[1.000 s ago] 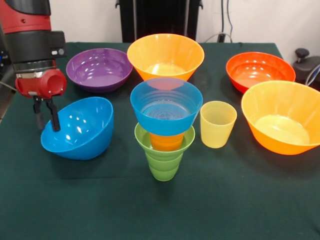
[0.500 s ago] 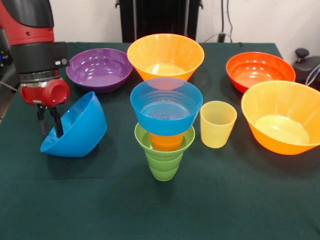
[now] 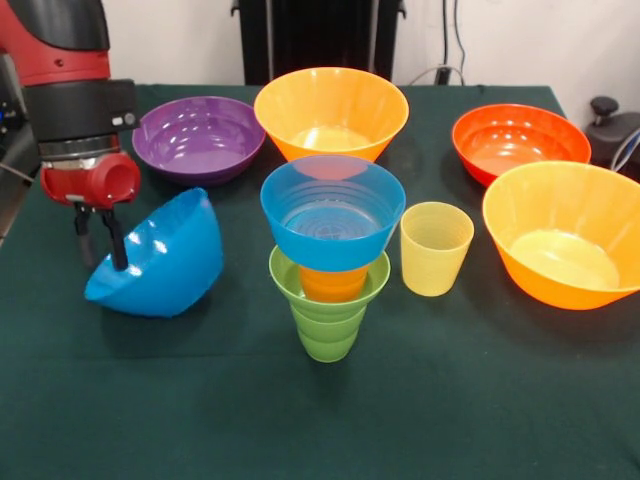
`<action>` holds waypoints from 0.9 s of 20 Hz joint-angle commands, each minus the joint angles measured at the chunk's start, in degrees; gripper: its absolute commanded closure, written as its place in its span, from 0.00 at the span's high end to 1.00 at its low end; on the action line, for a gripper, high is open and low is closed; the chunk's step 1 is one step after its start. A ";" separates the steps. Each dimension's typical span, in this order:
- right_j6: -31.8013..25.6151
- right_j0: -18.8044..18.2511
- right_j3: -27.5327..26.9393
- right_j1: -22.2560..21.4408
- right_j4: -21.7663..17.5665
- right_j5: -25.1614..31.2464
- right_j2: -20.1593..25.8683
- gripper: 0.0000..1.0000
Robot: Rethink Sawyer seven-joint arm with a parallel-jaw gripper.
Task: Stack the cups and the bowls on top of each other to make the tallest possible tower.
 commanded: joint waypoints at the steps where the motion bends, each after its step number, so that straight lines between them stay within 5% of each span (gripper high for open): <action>1: -2.26 2.23 3.33 -6.81 -0.73 6.10 -0.39 1.00; 11: -0.51 4.84 3.13 -9.09 0.99 6.51 -0.96 1.00; 18: 1.15 7.86 0.51 -6.80 1.10 4.81 -2.62 1.00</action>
